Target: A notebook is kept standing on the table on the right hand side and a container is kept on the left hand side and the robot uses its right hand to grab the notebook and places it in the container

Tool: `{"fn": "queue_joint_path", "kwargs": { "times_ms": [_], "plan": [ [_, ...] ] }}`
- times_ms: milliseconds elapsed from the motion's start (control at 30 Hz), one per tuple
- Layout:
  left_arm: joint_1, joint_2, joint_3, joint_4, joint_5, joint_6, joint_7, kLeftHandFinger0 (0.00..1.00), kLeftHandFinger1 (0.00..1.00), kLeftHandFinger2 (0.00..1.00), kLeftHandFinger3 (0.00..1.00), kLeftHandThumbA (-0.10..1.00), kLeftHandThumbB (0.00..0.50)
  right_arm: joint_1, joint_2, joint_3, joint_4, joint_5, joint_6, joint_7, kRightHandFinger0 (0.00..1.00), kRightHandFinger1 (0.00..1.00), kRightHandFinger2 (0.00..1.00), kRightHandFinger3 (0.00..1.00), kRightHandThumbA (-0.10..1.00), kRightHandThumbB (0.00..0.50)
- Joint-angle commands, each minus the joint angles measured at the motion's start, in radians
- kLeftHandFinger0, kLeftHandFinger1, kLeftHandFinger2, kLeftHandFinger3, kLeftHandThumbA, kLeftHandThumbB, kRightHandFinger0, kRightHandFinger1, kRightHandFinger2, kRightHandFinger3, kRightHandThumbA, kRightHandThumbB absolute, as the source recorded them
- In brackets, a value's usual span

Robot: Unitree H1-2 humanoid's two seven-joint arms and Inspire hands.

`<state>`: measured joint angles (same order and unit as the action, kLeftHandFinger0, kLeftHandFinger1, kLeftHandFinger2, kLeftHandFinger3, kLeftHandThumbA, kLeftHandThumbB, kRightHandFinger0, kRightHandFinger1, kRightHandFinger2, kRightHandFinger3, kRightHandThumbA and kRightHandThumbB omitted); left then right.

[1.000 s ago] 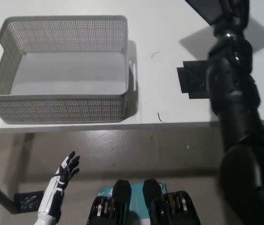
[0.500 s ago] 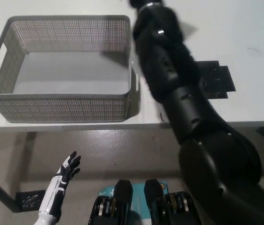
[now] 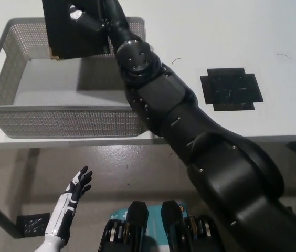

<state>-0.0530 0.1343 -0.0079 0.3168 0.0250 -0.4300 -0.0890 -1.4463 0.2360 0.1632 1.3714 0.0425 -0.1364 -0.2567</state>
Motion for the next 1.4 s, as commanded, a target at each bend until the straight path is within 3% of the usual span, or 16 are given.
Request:
{"fn": "queue_joint_path", "kwargs": {
  "times_ms": [0,33,67,100,133,167,200,233,267,633,833,1000,1067,1233,1300,1367],
  "plan": [
    [-0.014,0.014,-0.011,-0.017,0.007,-0.04,-0.005,1.0,1.0,1.0,1.0,1.0,0.358,-0.085,0.0,0.049,-0.004,-0.1,-0.064,-0.05,0.0,0.25,0.69,0.77,-0.1,0.144],
    [-0.015,0.017,-0.013,-0.019,0.012,-0.04,-0.004,1.0,1.0,1.0,1.0,1.0,0.356,-0.082,-0.001,0.066,0.0,-0.116,-0.059,-0.056,0.03,0.32,0.72,0.78,-0.1,0.173],
    [-0.02,0.018,-0.015,-0.017,0.011,-0.04,-0.006,1.0,1.0,1.0,1.0,1.0,0.354,-0.083,-0.005,0.08,0.004,-0.127,-0.041,-0.046,0.15,0.5,0.9,0.92,0.0,0.19],
    [-0.021,0.018,-0.016,-0.017,0.013,-0.04,-0.004,1.0,1.0,1.0,1.0,1.0,0.351,-0.083,-0.009,0.09,0.006,-0.134,-0.031,-0.03,0.31,0.63,0.95,1.0,0.18,0.224],
    [-0.022,0.019,-0.018,-0.018,0.018,-0.04,0.0,1.0,1.0,1.0,1.0,1.0,0.351,-0.083,-0.014,0.097,0.007,-0.136,-0.025,0.006,0.58,0.83,1.0,1.0,0.37,0.248],
    [-0.022,0.02,-0.018,-0.02,0.019,-0.04,0.0,1.0,1.0,1.0,1.0,1.0,0.364,-0.082,-0.02,0.101,0.008,-0.134,-0.023,0.053,0.81,1.0,1.0,1.0,0.48,0.32],
    [-0.021,0.019,-0.017,-0.02,0.017,-0.04,-0.002,1.0,1.0,1.0,1.0,1.0,0.373,-0.083,-0.025,0.107,0.008,-0.136,-0.02,0.087,0.97,1.0,1.0,1.0,0.57,0.352],
    [-0.021,0.019,-0.017,-0.02,0.016,-0.04,-0.003,1.0,1.0,1.0,1.0,1.0,0.375,-0.084,-0.027,0.113,0.008,-0.14,-0.015,0.103,1.0,1.0,1.0,1.0,0.6,0.353],
    [-0.024,0.02,-0.018,-0.02,0.014,-0.04,-0.005,1.0,1.0,1.0,1.0,1.0,0.365,-0.084,-0.031,0.115,0.006,-0.142,-0.02,0.119,1.0,1.0,1.0,1.0,0.64,0.4],
    [-0.023,0.021,-0.019,-0.017,0.023,-0.04,0.002,1.0,1.0,1.0,1.0,1.0,0.372,-0.084,-0.05,0.155,-0.005,-0.205,-0.019,0.174,1.0,1.0,1.0,1.0,0.84,0.429],
    [-0.017,0.015,-0.018,-0.017,0.008,-0.04,-0.006,1.0,1.0,1.0,1.0,1.0,0.368,-0.085,-0.078,0.141,-0.037,-0.207,-0.029,0.186,1.0,1.0,1.0,1.0,0.98,0.425],
    [-0.018,0.017,-0.018,-0.013,0.013,-0.04,-0.003,1.0,1.0,1.0,1.0,1.0,0.369,-0.09,-0.162,0.083,-0.159,-0.179,-0.045,0.19,1.0,1.0,1.0,1.0,1.0,0.391],
    [-0.02,0.016,-0.015,-0.009,0.003,-0.04,-0.01,1.0,1.0,1.0,1.0,1.0,0.385,-0.066,-0.227,0.056,-0.313,-0.176,-0.008,0.214,1.0,1.0,1.0,1.0,1.0,0.406],
    [-0.02,0.022,-0.016,-0.006,-0.009,-0.04,-0.02,1.0,1.0,1.0,1.0,1.0,0.33,0.084,-0.375,-0.046,-0.908,-0.115,0.155,0.283,1.0,1.0,1.0,1.0,1.0,0.404],
    [-0.018,0.021,-0.013,-0.005,-0.01,-0.04,-0.019,1.0,1.0,1.0,1.0,1.0,0.331,0.133,-0.415,-0.081,-1.082,-0.089,0.167,0.293,1.0,1.0,1.0,1.0,1.0,0.383],
    [-0.019,0.021,-0.013,-0.001,-0.004,-0.04,-0.013,1.0,1.0,1.0,1.0,1.0,0.338,0.191,-0.455,-0.121,-1.28,-0.059,0.218,0.303,1.0,1.0,1.0,1.0,1.0,0.399]
  ]
}}
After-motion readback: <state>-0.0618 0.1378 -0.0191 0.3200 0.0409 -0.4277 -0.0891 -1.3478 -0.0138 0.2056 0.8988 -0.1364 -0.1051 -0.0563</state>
